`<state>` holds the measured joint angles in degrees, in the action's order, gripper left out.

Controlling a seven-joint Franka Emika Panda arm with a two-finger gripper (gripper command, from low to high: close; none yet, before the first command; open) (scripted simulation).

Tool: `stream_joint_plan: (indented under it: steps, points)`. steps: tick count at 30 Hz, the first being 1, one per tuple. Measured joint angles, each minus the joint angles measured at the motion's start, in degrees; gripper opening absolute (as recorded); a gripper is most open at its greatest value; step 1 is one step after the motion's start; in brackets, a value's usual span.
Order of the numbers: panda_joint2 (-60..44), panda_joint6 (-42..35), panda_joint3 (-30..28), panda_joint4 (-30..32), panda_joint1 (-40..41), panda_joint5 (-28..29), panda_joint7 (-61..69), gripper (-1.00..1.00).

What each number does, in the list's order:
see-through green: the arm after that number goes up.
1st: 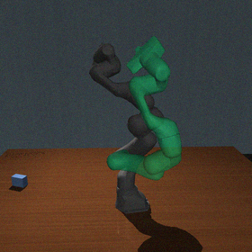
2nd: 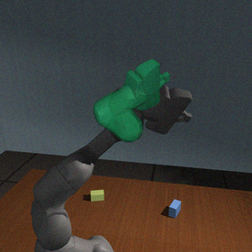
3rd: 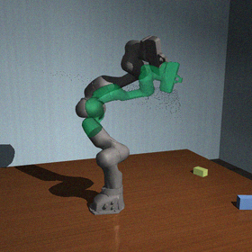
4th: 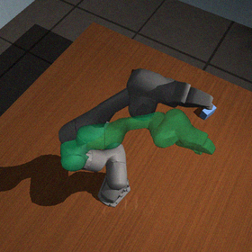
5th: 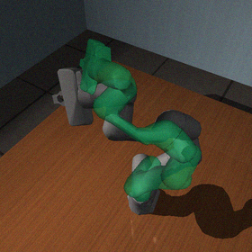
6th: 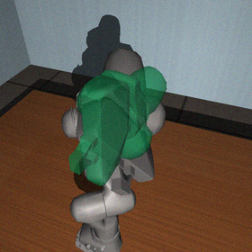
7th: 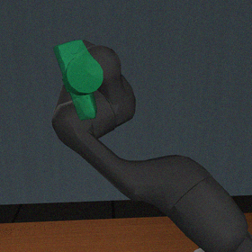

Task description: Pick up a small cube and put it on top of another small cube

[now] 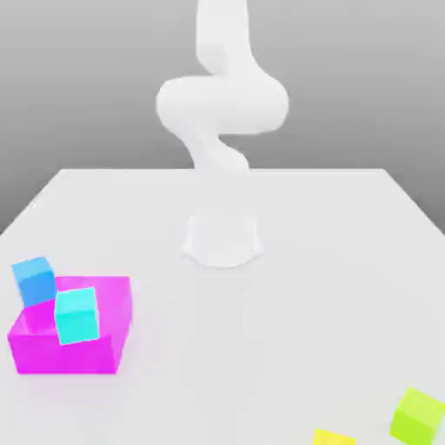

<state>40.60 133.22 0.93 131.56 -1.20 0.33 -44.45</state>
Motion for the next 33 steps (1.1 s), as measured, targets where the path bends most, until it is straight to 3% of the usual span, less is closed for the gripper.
stream_joint_plan:
  steps: [28, 33]
  points:
    - [-58.68, 16.00, 10.71, -2.46, -13.86, 8.07, 12.38, 0.00]
    - [-69.11, 22.04, 9.10, -4.09, -16.56, 11.10, 11.40, 0.00]
